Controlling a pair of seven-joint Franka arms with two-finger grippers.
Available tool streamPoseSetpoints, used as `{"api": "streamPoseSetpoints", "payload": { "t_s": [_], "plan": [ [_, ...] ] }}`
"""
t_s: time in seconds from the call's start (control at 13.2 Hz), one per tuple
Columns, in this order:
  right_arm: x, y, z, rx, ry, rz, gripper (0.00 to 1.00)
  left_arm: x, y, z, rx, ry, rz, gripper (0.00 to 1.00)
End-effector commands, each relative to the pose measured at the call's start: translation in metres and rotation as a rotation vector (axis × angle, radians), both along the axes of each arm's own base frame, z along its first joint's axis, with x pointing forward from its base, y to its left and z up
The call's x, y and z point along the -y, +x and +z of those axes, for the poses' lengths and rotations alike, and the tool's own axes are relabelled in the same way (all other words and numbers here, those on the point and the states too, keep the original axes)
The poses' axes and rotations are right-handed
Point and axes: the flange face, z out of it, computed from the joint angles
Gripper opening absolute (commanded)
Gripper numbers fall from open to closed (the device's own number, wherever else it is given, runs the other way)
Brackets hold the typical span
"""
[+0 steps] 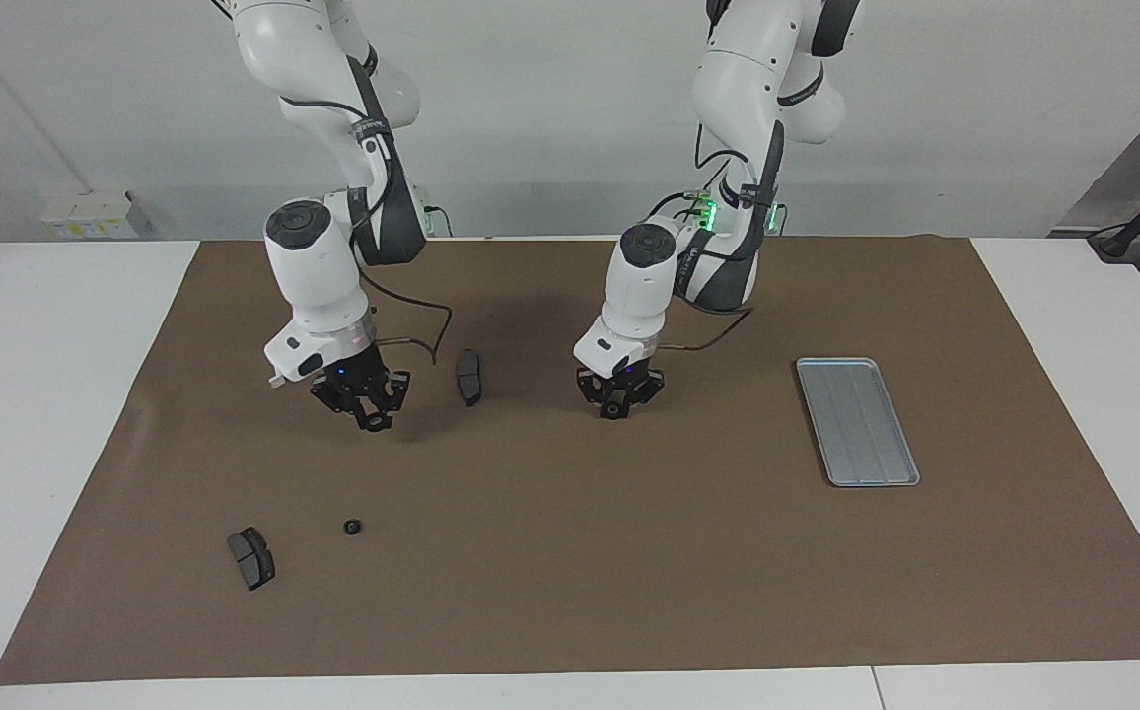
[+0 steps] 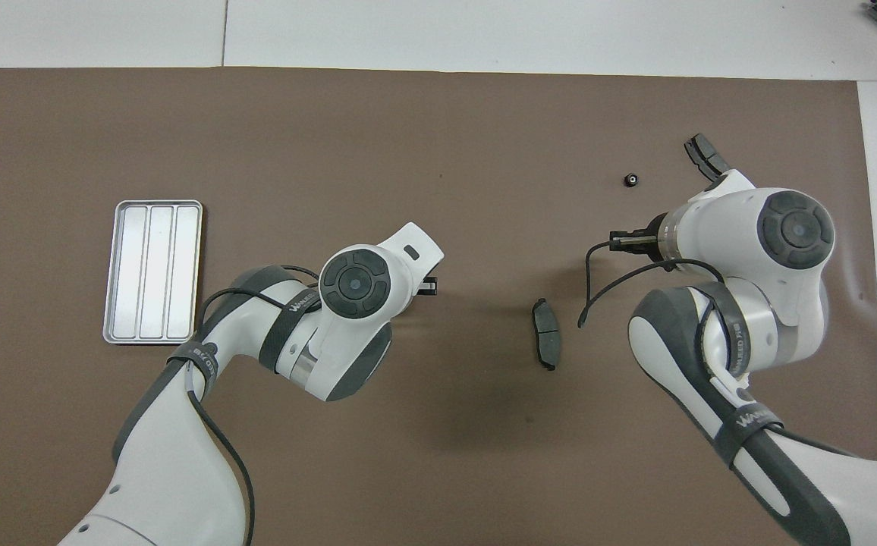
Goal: Pick bearing gear from pile to tray
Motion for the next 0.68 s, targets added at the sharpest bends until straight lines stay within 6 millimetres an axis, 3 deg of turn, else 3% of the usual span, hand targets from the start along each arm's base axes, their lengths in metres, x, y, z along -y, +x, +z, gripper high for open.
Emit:
{"api": "streamPoseSetpoints", "payload": {
  "t_s": [0.0, 0.15, 0.3, 0.46, 0.61],
  "plan": [
    [-0.025, 0.018, 0.015, 0.001, 0.035, -0.038, 0.00, -0.007, -0.004, 0.005, 0.007, 0.001, -0.006, 0.17],
    [-0.062, 0.022, 0.014, 0.002, 0.055, -0.058, 0.00, -0.014, 0.011, 0.014, 0.021, -0.007, 0.016, 0.13],
    [-0.092, 0.025, 0.014, 0.004, 0.072, -0.073, 0.00, -0.044, 0.051, 0.037, 0.019, -0.004, 0.088, 0.12],
    [-0.125, 0.020, 0.009, 0.001, 0.079, -0.084, 0.00, -0.087, 0.083, 0.055, 0.017, 0.001, 0.144, 0.10],
    [-0.167, 0.018, 0.000, -0.007, 0.100, -0.136, 0.00, -0.150, 0.107, 0.062, 0.018, 0.010, 0.175, 0.10]
  ]
}}
